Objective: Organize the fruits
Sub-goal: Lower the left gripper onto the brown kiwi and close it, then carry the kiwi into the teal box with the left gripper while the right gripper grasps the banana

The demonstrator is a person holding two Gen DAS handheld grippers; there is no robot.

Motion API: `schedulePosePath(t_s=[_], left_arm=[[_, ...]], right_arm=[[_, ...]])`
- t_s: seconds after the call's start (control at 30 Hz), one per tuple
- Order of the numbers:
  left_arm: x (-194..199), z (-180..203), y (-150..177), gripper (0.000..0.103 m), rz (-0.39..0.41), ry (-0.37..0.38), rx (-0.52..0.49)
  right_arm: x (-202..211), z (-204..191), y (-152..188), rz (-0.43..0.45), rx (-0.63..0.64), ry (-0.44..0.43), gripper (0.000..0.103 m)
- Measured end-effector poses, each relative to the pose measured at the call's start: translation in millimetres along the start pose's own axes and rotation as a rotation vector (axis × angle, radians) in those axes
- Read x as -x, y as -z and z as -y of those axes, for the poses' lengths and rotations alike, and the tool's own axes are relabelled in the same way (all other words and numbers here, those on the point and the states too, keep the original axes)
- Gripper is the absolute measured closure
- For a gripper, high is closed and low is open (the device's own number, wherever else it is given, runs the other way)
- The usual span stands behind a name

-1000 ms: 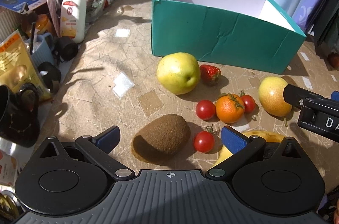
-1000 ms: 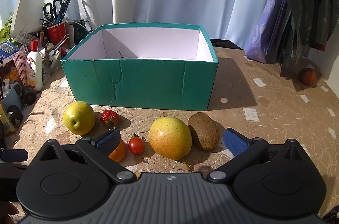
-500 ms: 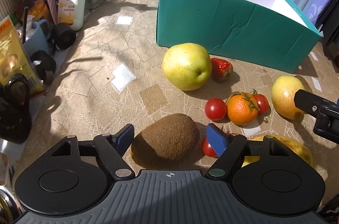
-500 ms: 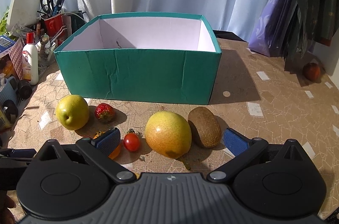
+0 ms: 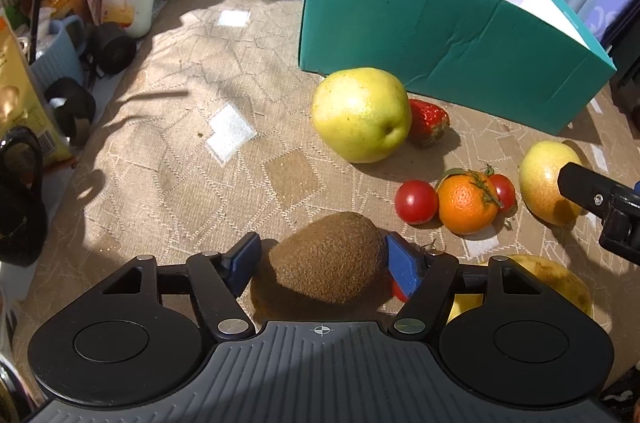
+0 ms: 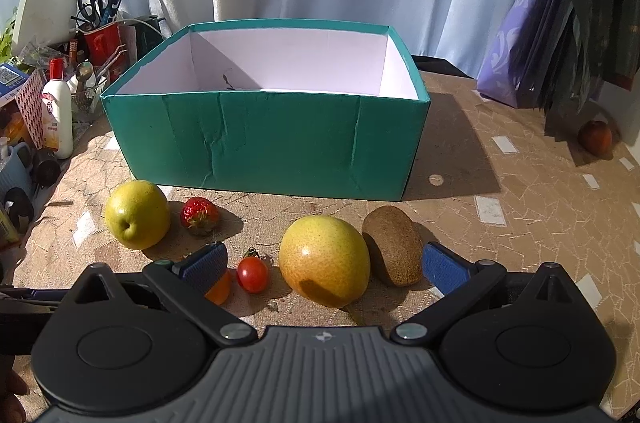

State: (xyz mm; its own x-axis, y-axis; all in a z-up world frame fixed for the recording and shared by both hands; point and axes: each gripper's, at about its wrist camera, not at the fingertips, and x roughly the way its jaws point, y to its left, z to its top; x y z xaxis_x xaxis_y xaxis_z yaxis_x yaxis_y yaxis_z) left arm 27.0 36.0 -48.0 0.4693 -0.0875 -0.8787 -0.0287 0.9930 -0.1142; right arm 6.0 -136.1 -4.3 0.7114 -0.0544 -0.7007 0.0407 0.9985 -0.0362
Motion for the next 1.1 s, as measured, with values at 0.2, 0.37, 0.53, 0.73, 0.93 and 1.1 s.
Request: schedulePosePath(t_s=[0.2,0.37,0.53,0.73,0.93,1.1], left_arm=[[0.8,-1.2,-0.4,0.032,0.002,0.001,0.019],[4.0,2.5,2.5,0.032,0.013,-0.024,-0.003],[17.7,1.4,3.2,0.032,0.054,-0.040,-0.010],[31.8,-6.1,2.5,0.032,0.081,-0.022,0.030],[37.9,-7.6,2.9,0.032,0.088,-0.005,0.045],[42.9,-6.3,5.5,0.032,0.093,0.003,0.043]], right_arm=[[0.0,2.4,0.5,-0.001,-0.010,0.006,0.000],[1.8,10.3,0.8,0.001,-0.018,-0.004,0.000],[10.9,23.4,5.3,0.021,0.024,-0.087,0.000],[24.4,25.0,19.0,0.009,0.176,-0.254,0.009],[18.7,-3.4,36.4,-0.059,0.416,-0.355,0.028],[-1.1,-19.4,45.7,-0.126,0.539,-0.327,0.043]])
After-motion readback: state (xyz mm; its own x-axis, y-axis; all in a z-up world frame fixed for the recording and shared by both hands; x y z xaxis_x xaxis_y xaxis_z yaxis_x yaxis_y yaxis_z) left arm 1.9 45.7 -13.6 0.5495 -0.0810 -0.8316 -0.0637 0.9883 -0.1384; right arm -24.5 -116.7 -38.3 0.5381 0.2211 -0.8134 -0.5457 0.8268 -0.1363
